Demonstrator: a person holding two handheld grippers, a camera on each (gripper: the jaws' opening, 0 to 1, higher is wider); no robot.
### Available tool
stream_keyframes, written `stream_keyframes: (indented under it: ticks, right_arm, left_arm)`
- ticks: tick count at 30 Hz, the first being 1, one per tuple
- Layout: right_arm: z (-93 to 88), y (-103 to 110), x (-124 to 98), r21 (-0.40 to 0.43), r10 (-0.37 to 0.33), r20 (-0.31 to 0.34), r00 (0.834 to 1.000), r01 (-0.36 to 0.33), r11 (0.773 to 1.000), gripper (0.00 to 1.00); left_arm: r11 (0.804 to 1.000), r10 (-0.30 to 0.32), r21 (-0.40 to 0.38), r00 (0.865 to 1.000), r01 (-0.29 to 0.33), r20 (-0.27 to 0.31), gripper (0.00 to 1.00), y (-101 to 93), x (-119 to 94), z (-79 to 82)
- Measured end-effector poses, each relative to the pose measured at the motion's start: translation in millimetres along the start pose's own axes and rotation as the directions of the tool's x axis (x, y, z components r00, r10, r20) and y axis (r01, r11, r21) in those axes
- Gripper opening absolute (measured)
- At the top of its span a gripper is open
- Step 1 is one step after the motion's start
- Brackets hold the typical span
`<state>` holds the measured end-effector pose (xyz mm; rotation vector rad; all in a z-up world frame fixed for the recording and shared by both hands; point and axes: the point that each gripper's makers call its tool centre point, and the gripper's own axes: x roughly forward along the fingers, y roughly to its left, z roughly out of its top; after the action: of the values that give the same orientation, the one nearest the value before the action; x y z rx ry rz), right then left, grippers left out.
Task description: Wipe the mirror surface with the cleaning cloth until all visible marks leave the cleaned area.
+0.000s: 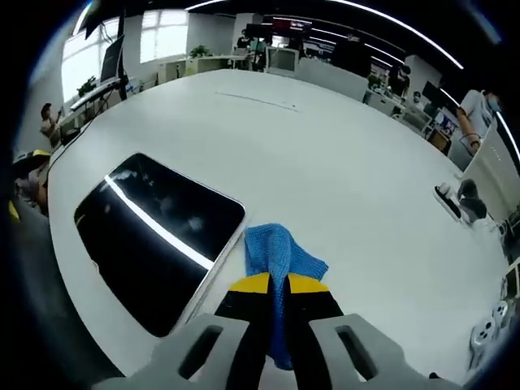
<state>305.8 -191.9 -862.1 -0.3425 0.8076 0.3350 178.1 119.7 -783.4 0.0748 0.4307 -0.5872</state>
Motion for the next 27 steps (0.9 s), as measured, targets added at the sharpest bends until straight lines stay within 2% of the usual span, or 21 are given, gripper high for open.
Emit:
stream_keyframes:
  ticks: [2,5,11,15,17,20,21,24,27]
  right_arm:
    - [-1.5,1.0,1.3,0.002,0.005,-0.005,1.0,-0.005,1.0,0.01]
    - [-11.6,2.9,2.5,-0.051,0.009,-0.058,0.998,-0.012,0.999,0.01]
    - [-5.9,3.3,2.9,-0.019,0.008,-0.018,1.0,-0.009,1.0,0.03]
    - [0.8,4.3,0.9,-0.02,0.007,0.034,0.999,-0.006,1.0,0.1]
    - [2.0,4.9,-1.0,-0.003,0.004,0.035,0.999,-0.004,1.0,0.11]
    - [5.1,3.3,-4.2,0.019,0.0,0.046,0.999,-0.001,1.0,0.2]
    - [7.3,3.1,-6.7,0.025,0.003,0.055,0.998,-0.004,1.0,0.22]
    - [20.3,1.4,-26.4,0.045,-0.019,0.148,0.989,0.012,0.999,0.24]
    - [12.7,9.8,-45.5,0.047,0.004,0.169,0.986,-0.012,0.999,0.25]
  left_arm:
    - [1.0,0.0,0.0,1.0,0.0,0.001,0.81,0.0,0.0,0.2]
    - [1.0,-0.001,-0.001,1.0,0.001,0.001,0.81,0.0,0.0,0.2]
    - [1.0,-0.005,0.0,1.0,0.005,-0.003,0.81,-0.6,0.2,-0.2]
    - [1.0,-0.004,0.0,1.0,0.004,0.0,0.81,-0.3,0.2,0.4]
    - [1.0,-0.002,-0.001,1.0,0.002,0.003,0.81,0.2,0.2,0.8]
    - [1.0,0.001,-0.001,1.0,-0.001,0.004,0.81,0.5,0.0,1.0]
    - [1.0,0.001,-0.001,1.0,-0.001,0.005,0.81,0.5,-0.1,1.0]
    - [1.0,0.005,-0.005,1.0,-0.005,0.013,0.81,1.3,-0.3,2.1]
    - [1.0,-0.004,-0.011,0.999,0.005,0.052,0.81,0.1,-1.8,7.7]
